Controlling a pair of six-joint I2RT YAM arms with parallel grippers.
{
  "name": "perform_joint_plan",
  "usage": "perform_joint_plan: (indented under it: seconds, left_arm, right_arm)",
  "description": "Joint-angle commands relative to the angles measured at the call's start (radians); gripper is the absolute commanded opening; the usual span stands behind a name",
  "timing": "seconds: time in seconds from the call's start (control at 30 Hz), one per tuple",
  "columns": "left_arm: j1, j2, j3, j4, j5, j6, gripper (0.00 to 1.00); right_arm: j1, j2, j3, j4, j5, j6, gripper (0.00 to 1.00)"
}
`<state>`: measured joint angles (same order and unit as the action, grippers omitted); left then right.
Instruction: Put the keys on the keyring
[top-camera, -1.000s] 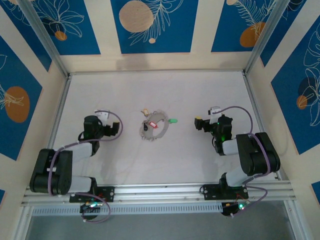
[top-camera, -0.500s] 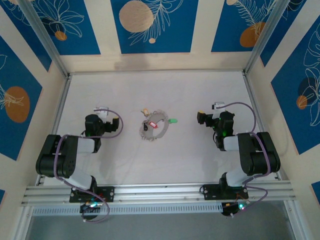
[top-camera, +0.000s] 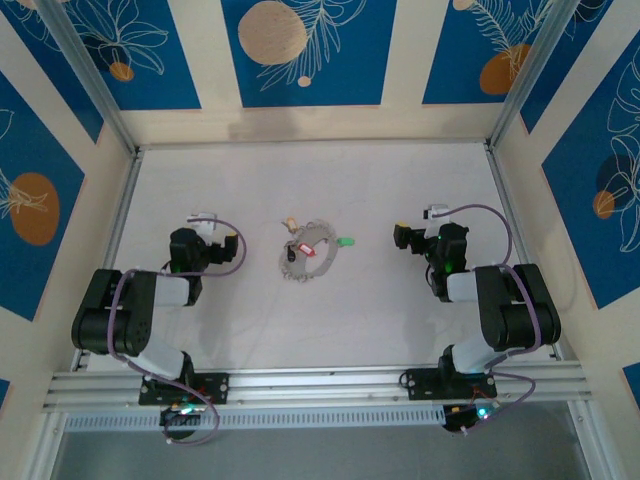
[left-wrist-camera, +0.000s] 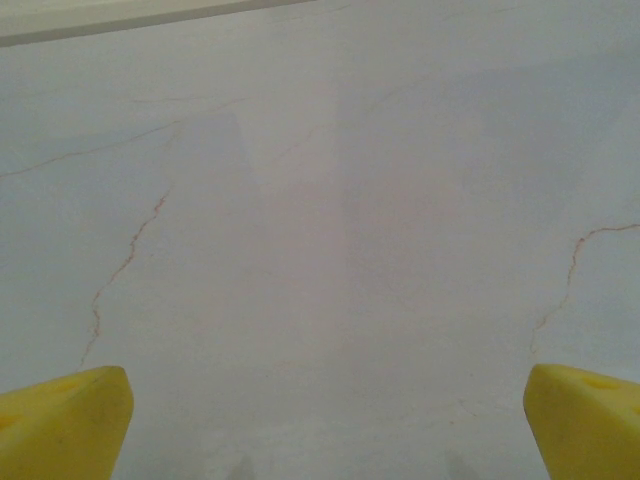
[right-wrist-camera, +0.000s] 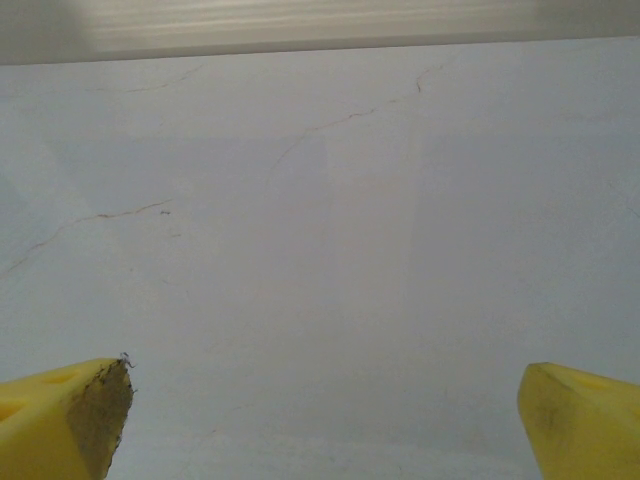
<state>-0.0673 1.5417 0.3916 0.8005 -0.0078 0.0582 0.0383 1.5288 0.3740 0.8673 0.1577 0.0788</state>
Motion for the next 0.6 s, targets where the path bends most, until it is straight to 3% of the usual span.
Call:
perform_joint_plan:
  seconds: [0.0,0.57]
  left_arm:
    - [0.004,-0.005,0.010,0.029,-0.010,-0.006,1.00]
    - [0.003,-0.005,0.010,0.030,-0.011,-0.006,1.00]
  right_arm:
    - [0.006,-0.003,0.005,0.019,0.014,-0.003,0.99]
    - [0.014,-0.002,-0.005,0.040,0.060,0.005,0.99]
